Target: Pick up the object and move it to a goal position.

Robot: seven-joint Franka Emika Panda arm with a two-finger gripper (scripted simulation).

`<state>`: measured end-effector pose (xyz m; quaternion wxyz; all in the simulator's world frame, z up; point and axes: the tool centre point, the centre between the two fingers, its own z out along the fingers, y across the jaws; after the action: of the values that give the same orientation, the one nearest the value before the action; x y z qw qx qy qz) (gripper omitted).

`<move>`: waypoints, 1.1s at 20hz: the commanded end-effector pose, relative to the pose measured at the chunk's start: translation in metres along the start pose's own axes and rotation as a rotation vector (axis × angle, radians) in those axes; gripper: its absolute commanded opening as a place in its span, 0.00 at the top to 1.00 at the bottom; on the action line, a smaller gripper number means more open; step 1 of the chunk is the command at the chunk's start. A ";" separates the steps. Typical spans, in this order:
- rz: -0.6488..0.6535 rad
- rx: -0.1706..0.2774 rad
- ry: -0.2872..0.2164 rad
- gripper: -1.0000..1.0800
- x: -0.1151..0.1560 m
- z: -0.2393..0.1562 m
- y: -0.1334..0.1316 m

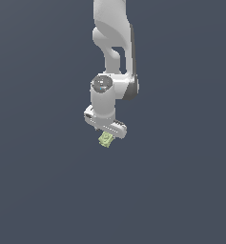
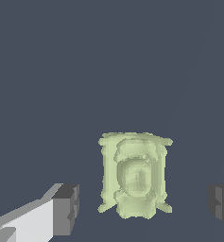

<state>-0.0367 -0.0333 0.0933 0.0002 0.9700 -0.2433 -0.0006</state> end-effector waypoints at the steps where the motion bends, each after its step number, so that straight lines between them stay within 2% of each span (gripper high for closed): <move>1: 0.000 0.000 0.000 0.04 0.000 0.000 0.000; 13: 0.005 0.000 0.001 0.04 -0.001 0.044 0.001; 18: 0.005 0.000 0.001 0.04 0.000 0.051 0.000; 19: 0.005 0.000 0.001 1.00 0.000 0.051 0.000; 22: 0.005 0.000 0.001 1.00 0.000 0.051 0.000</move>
<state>-0.0368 -0.0333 0.0435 0.0000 0.9693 -0.2458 0.0003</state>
